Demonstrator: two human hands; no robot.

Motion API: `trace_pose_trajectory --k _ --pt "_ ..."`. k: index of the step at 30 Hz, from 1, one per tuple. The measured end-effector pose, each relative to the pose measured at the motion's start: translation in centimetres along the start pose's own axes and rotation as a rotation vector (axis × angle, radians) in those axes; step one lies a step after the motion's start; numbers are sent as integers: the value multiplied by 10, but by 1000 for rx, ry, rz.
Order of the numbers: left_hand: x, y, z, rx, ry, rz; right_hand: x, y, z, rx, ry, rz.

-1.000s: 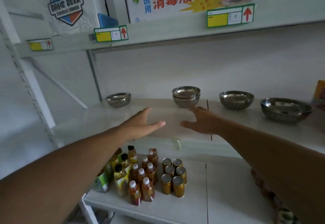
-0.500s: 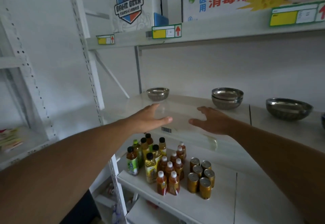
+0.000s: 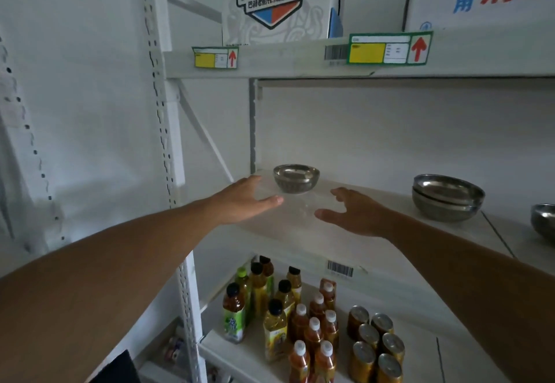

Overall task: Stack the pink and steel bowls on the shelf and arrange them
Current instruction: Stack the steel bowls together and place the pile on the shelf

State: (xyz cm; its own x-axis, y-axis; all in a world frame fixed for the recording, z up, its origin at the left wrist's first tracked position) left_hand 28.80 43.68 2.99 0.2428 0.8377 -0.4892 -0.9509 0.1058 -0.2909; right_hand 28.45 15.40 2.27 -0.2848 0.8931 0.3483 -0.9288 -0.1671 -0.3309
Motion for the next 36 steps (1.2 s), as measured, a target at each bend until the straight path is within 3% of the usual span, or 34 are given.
trace_pose_trajectory --k 15,25,29,36 --pt "75 -107 -30 73 71 -58 -16 -86 -45 -7 -20 -189" --pt "64 -138 -44 42 23 -86 -21 -121 -43 4 -57 -164" --pt "58 -150 -57 56 -12 -105 -15 -136 -50 -62 -157 -97" --pt "45 -167 -75 52 100 -146 -19 -152 -63 -41 -129 -149"
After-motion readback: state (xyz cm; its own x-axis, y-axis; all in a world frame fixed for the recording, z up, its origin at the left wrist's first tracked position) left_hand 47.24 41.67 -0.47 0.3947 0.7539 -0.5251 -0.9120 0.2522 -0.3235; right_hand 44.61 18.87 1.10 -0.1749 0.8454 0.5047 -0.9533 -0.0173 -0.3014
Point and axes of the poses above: each hand's wrist, its own y-axis away from the middle knuckle, its own z-axis out of the back of the hand, x = y × z, the point moved 6 cm from there along -y, towards the middle knuckle, and after that the axes turned 11 degrees about -x, right-handed, at the moved point
